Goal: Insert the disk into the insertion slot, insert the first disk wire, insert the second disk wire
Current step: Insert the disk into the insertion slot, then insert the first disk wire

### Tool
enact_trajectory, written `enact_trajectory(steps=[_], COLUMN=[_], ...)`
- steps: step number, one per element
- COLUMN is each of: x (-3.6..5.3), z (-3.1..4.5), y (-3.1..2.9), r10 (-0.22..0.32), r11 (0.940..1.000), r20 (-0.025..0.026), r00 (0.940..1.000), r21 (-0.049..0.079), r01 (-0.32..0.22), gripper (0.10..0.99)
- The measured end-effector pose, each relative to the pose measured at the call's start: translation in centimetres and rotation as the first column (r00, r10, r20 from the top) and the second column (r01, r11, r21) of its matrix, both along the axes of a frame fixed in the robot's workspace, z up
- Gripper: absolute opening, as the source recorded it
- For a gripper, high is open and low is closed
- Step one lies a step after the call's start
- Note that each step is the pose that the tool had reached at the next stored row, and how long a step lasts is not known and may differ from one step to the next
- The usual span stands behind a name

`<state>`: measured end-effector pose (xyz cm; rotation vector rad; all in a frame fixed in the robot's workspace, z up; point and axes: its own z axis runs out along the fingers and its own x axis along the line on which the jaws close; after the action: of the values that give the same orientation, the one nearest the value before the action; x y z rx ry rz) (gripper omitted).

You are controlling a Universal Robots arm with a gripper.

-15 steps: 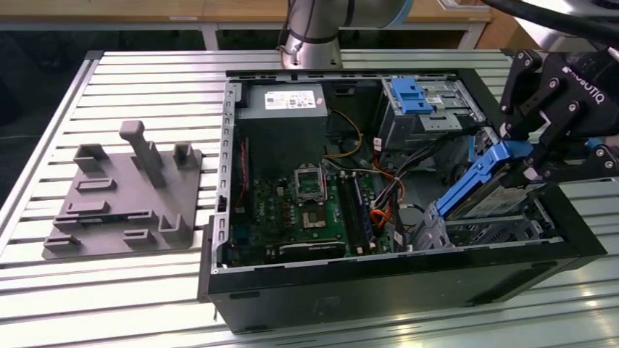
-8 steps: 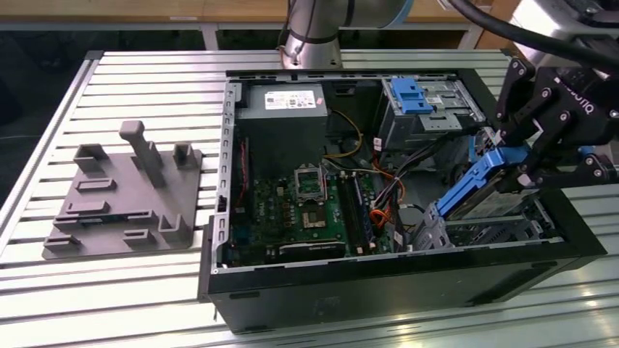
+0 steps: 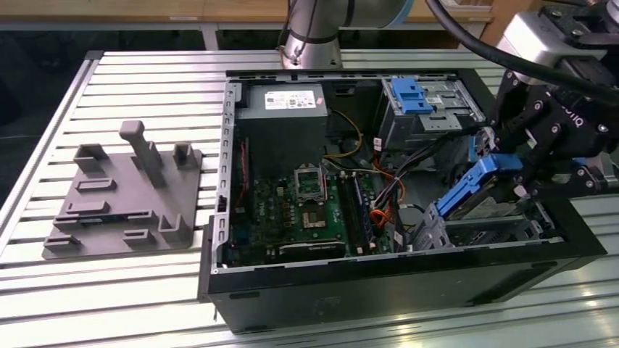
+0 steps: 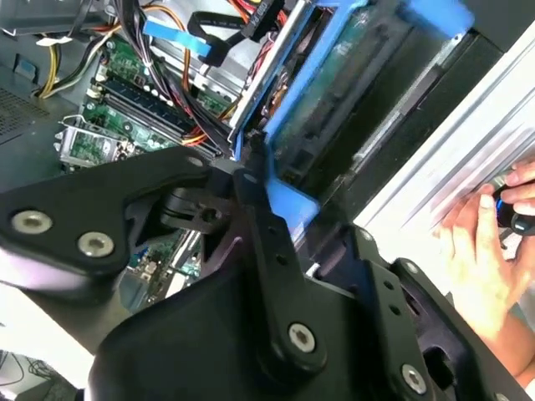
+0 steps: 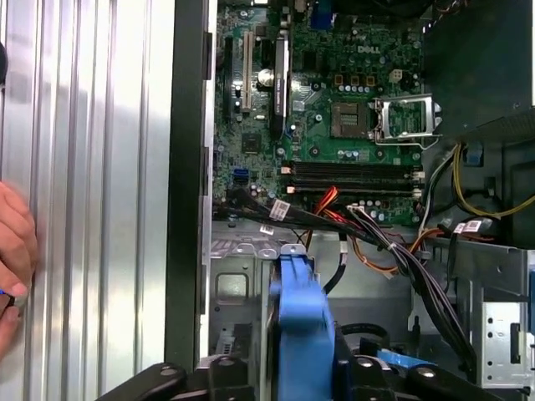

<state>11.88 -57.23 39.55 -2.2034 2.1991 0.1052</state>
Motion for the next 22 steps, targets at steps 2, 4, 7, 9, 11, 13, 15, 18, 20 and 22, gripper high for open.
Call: enact_trajectory(steps=[2,4,7,9,11,13,15,18,20,22], x=[-0.04,-0.06,-0.06,-0.06,-0.06,-0.06,-0.07,-0.07,-0.07,-0.07], z=[0.0,0.0,-0.01,0.0,0.0,-0.01,0.0,0.0,0.0,0.0], y=[0.0,0.0,0.0,0.0,0.01,0.01,0.01,0.01,0.01,0.01], r10=[0.0,0.0,0.0,0.0,0.0,0.0,0.0,0.0,0.0,0.0], r11=[1.0,1.0,1.0,1.0,1.0,1.0,1.0,1.0,1.0,1.0], r20=[0.0,0.0,0.0,0.0,0.0,0.0,0.0,0.0,0.0,0.0], r00=[1.0,1.0,1.0,1.0,1.0,1.0,1.0,1.0,1.0,1.0], r21=[0.0,0.0,0.0,0.0,0.0,0.0,0.0,0.0,0.0,0.002], r01=[0.0,0.0,0.0,0.0,0.0,0.0,0.0,0.0,0.0,0.0], gripper=[0.502,0.502,0.502,0.502,0.51,0.569,0.635,0.635,0.635,0.635])
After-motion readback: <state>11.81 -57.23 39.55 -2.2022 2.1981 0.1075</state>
